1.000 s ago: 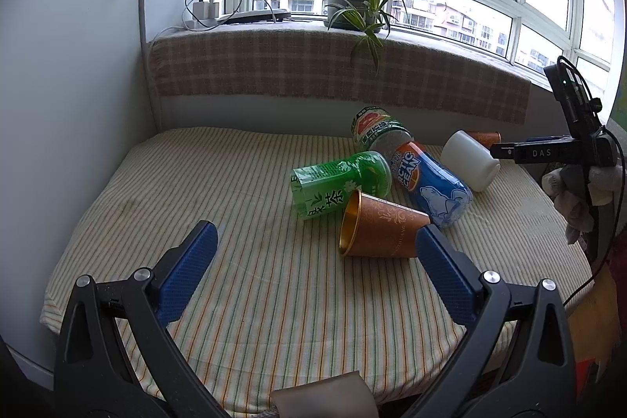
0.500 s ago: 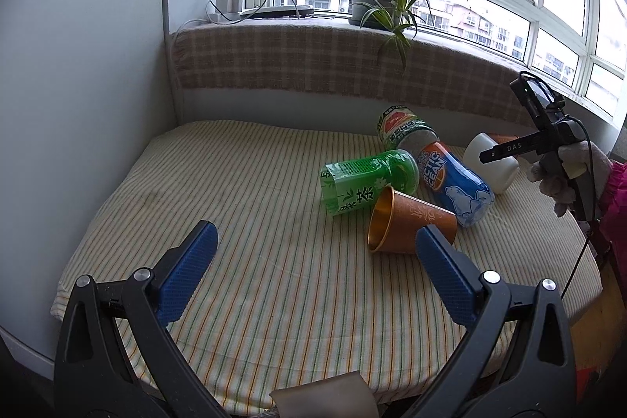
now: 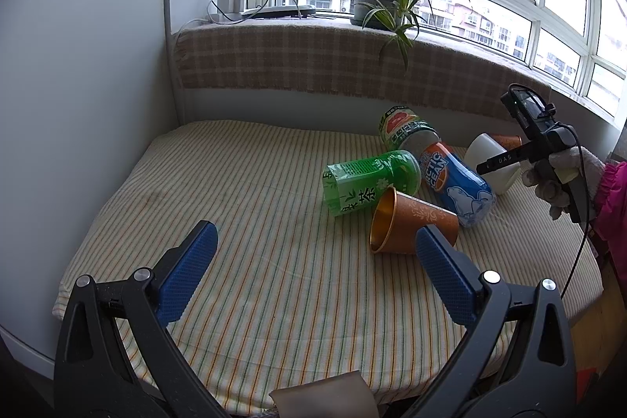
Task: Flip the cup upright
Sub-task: 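Move the right gripper to the white cup lying on its side and close on it, then lift the white cup with the right gripper and carry it toward the left tool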
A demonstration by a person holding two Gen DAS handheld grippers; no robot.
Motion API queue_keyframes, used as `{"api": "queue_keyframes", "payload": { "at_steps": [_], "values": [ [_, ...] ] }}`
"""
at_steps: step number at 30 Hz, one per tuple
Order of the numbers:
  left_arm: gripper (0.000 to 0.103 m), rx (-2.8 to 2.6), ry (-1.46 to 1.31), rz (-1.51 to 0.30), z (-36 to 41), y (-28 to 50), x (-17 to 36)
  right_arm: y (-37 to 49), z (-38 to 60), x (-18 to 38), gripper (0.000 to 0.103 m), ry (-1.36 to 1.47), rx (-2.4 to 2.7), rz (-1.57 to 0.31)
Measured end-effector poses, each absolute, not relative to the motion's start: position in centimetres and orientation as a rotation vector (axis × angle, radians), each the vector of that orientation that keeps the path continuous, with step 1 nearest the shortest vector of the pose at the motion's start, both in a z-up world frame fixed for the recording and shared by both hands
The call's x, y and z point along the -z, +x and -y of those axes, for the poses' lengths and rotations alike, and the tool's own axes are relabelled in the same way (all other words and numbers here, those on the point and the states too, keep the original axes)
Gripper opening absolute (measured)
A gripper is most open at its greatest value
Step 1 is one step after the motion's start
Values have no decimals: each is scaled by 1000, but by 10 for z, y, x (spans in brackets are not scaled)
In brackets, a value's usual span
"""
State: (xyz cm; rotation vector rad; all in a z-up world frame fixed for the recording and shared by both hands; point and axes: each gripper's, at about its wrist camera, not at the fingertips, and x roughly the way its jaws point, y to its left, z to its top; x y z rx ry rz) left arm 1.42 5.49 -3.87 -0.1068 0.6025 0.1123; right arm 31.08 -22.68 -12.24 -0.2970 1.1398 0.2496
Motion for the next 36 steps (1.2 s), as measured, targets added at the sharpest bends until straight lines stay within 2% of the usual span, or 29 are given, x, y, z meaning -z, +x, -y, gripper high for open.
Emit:
{"api": "queue_keyframes", "payload": {
  "at_steps": [12, 26, 31, 36],
  "values": [
    [103, -108, -105, -600, -54, 13, 38, 273, 229, 117, 77, -262, -244, -1085],
    [103, -64, -109, -606, -36, 7, 41, 174, 262, 54, 77, 56, -254, -975],
    [103, -40, -108, -616, -28, 8, 43, 127, 263, 62, 78, 193, -292, -1016],
    [103, -23, -115, -620, -25, 7, 43, 104, 254, 95, 78, 362, -330, -1092]
  ]
}}
